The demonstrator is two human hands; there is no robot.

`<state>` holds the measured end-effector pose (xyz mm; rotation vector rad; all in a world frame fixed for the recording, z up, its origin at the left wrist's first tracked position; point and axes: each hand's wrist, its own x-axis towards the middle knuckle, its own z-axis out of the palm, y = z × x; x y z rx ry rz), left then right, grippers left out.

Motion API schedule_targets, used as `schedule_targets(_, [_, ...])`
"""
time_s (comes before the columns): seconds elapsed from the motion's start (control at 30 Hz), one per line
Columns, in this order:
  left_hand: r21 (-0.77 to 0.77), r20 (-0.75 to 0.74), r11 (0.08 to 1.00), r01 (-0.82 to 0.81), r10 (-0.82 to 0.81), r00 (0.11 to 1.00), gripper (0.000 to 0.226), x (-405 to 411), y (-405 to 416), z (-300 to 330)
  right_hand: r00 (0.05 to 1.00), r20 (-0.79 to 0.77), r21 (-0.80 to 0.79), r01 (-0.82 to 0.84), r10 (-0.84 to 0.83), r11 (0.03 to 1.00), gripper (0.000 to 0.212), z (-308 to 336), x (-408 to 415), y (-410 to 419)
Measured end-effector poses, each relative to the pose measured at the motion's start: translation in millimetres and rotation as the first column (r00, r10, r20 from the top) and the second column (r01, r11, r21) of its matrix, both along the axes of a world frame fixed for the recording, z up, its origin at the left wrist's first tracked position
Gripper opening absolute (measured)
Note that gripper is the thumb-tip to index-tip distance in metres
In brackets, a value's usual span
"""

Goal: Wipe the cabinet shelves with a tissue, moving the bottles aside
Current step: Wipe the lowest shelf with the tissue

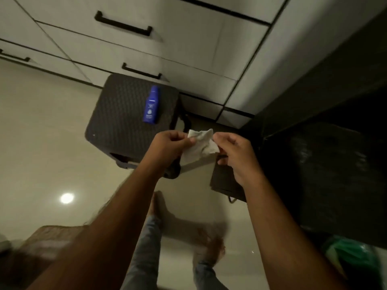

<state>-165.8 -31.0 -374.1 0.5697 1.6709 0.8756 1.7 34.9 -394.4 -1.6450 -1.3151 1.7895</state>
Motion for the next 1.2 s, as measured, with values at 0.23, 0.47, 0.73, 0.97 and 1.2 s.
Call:
schedule_targets(0.23, [0.087,0.091,0.99,0.112,-0.12,0.989,0.011,138.5,1.0,32.2,0.998,-0.026,-0.048,0.055,-0.056,0.997,0.017,46.6,139.3,-13.7])
schedule_targets(0.47, [0.179,-0.019,0.957,0.228,-0.229,0.973,0.007,219.6,31.9,41.7,0.927,-0.06,0.076,0.375,-0.371,0.924,0.005,64.5,232.1,-5.5])
schedule_targets(0.73, [0.186,-0.113,0.955,0.231,-0.213,0.97,0.009,244.8,50.5,14.0,0.621,0.596,0.684,-0.061,-0.509,0.727,0.006,22.1,298.3,7.2])
schedule_targets(0.97, [0.142,-0.256,0.927,0.348,-0.305,0.917,0.011,251.2,49.5,-7.3,0.657,0.698,0.582,-0.286,-0.286,0.762,0.042,-29.1,298.6,-25.9])
schedule_targets(1.2, [0.144,-0.331,0.897,0.418,-0.354,0.875,0.014,255.6,50.5,-13.0,0.594,0.784,0.433,-0.318,-0.179,0.843,0.084,-35.5,286.8,-7.0])
